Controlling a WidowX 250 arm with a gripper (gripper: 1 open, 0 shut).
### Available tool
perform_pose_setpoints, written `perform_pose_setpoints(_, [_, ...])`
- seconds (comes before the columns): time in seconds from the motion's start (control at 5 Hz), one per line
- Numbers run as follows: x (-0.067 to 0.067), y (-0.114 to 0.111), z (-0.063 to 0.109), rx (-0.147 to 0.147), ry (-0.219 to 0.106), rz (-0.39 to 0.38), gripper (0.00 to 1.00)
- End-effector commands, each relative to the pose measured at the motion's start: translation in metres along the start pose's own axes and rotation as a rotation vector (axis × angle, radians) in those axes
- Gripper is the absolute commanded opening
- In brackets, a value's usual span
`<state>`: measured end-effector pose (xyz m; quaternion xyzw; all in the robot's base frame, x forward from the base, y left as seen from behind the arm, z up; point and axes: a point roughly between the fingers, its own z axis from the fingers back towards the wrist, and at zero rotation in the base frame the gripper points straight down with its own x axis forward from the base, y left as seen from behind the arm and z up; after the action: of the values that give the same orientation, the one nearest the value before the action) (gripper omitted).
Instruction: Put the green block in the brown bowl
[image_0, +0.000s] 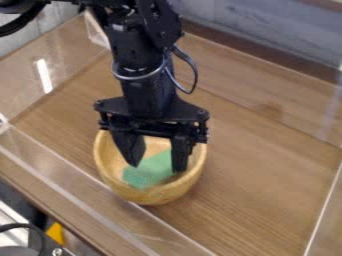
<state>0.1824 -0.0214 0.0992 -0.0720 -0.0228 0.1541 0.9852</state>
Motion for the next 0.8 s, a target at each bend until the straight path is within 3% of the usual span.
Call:
perform_pose_setpoints(0.0, [0.008, -0.004, 0.01, 0.007, -0.026, -0.02, 1.0])
perform_pose_setpoints(0.4, [0.04, -0.002, 0.031, 0.022, -0.069, 0.023, 1.0])
perform_pose_setpoints(0.6, [0.057, -0.015, 0.03, 0.023, -0.077, 0.024, 1.0])
